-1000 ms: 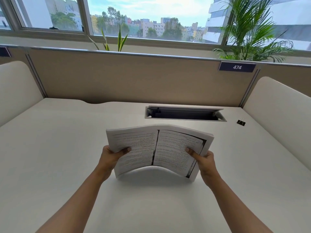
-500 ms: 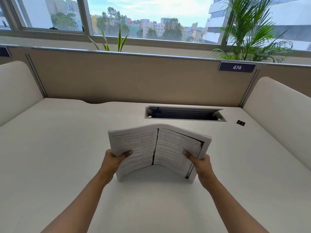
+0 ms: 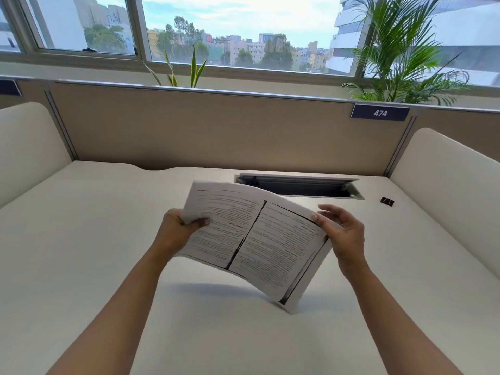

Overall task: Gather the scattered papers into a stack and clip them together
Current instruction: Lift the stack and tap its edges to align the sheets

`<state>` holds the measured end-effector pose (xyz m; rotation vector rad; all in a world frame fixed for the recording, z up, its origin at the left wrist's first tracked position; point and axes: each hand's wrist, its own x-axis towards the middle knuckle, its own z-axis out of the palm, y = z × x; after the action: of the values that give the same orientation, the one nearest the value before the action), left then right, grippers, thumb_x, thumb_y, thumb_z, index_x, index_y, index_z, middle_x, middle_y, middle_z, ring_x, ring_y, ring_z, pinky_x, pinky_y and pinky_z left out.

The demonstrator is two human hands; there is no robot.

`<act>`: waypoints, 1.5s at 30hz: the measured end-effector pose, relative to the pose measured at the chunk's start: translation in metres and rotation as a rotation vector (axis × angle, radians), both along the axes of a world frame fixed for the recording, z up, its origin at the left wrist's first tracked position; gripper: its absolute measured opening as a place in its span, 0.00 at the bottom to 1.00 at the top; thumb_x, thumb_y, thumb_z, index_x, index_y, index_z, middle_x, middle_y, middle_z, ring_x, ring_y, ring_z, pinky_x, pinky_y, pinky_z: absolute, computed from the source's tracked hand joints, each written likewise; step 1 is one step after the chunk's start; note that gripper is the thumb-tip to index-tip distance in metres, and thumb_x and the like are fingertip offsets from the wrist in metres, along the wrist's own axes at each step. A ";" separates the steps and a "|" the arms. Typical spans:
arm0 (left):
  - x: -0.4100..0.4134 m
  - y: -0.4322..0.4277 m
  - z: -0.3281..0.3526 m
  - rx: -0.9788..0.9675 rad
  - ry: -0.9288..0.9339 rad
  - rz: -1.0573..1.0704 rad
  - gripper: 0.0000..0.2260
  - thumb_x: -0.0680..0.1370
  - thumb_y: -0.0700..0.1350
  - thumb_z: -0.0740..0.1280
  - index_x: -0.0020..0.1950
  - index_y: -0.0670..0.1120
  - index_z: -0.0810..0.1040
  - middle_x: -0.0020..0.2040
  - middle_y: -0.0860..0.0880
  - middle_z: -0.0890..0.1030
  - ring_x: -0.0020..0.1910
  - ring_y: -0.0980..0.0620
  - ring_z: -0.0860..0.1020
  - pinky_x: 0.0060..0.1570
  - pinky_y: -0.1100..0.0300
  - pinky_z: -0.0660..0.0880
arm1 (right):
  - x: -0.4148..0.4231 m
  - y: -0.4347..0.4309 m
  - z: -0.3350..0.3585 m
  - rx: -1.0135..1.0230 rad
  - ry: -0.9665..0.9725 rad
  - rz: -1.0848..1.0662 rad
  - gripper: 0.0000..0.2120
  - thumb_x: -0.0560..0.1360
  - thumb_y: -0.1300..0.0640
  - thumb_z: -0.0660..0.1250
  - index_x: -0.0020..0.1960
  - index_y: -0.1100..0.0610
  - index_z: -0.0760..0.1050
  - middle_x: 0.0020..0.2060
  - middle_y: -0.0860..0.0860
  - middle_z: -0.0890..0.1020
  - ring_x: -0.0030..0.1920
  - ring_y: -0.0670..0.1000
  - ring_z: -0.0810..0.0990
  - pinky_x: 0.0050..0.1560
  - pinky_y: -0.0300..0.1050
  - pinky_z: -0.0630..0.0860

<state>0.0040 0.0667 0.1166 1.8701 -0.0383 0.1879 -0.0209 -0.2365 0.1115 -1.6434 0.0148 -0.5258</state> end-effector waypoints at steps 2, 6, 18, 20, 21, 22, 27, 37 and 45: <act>0.003 0.000 0.013 0.115 -0.026 0.005 0.02 0.72 0.38 0.71 0.43 0.42 0.82 0.37 0.48 0.81 0.35 0.46 0.78 0.37 0.58 0.76 | 0.001 -0.003 0.005 -0.093 -0.008 0.002 0.07 0.70 0.62 0.71 0.47 0.54 0.80 0.40 0.47 0.82 0.37 0.45 0.82 0.33 0.34 0.79; 0.009 -0.004 0.028 0.323 -0.083 -0.004 0.07 0.71 0.39 0.72 0.46 0.38 0.84 0.43 0.40 0.83 0.40 0.39 0.80 0.46 0.45 0.79 | 0.002 -0.003 0.008 -0.341 0.042 0.083 0.07 0.69 0.58 0.72 0.48 0.52 0.81 0.39 0.43 0.82 0.39 0.44 0.82 0.37 0.37 0.81; 0.003 -0.037 0.052 0.574 -0.236 -0.027 0.11 0.71 0.50 0.70 0.50 0.48 0.84 0.43 0.45 0.85 0.41 0.44 0.80 0.41 0.53 0.75 | -0.005 0.028 0.006 -0.235 0.088 0.197 0.06 0.75 0.55 0.65 0.43 0.45 0.78 0.38 0.46 0.83 0.37 0.44 0.82 0.34 0.37 0.79; 0.000 -0.038 0.044 0.485 -0.315 0.037 0.16 0.67 0.53 0.68 0.52 0.49 0.83 0.43 0.45 0.85 0.41 0.43 0.80 0.40 0.53 0.75 | -0.006 0.027 0.003 -0.177 0.104 0.159 0.05 0.75 0.54 0.65 0.43 0.46 0.78 0.38 0.47 0.83 0.36 0.45 0.83 0.35 0.37 0.79; 0.000 -0.039 0.038 0.456 -0.359 0.095 0.18 0.67 0.52 0.68 0.55 0.49 0.82 0.46 0.45 0.85 0.43 0.43 0.81 0.42 0.53 0.76 | -0.006 0.026 0.001 -0.138 0.116 0.151 0.05 0.75 0.54 0.65 0.44 0.47 0.78 0.38 0.48 0.83 0.36 0.46 0.83 0.35 0.39 0.80; 0.001 -0.038 0.030 0.432 -0.388 0.169 0.20 0.68 0.50 0.71 0.59 0.47 0.80 0.51 0.44 0.84 0.48 0.42 0.80 0.47 0.52 0.76 | -0.007 0.024 -0.002 -0.100 0.127 0.149 0.04 0.75 0.55 0.65 0.45 0.49 0.78 0.39 0.50 0.84 0.37 0.48 0.83 0.36 0.40 0.81; 0.004 -0.033 -0.004 0.157 -0.143 0.332 0.37 0.69 0.42 0.75 0.73 0.44 0.59 0.71 0.43 0.67 0.68 0.45 0.69 0.66 0.51 0.66 | -0.012 0.020 -0.013 0.061 0.182 0.129 0.04 0.75 0.56 0.65 0.46 0.54 0.78 0.40 0.53 0.84 0.36 0.51 0.84 0.36 0.45 0.82; -0.021 -0.032 -0.061 -0.157 0.649 -0.026 0.10 0.73 0.37 0.69 0.53 0.36 0.79 0.36 0.47 0.82 0.34 0.52 0.79 0.37 0.62 0.74 | -0.005 0.021 -0.043 0.345 0.234 -0.115 0.03 0.75 0.58 0.66 0.44 0.52 0.79 0.42 0.53 0.83 0.40 0.53 0.82 0.37 0.41 0.81; -0.027 -0.035 -0.069 -0.506 0.753 0.110 0.04 0.70 0.34 0.72 0.42 0.38 0.78 0.37 0.42 0.79 0.35 0.48 0.78 0.26 0.62 0.79 | -0.002 0.022 -0.069 0.507 0.306 -0.399 0.02 0.74 0.59 0.68 0.45 0.57 0.79 0.39 0.50 0.81 0.43 0.55 0.80 0.53 0.52 0.78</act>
<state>-0.0232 0.0316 0.0473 1.3380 0.5776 -0.4055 -0.0226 -0.2144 0.0425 -1.2056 0.6624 -0.5123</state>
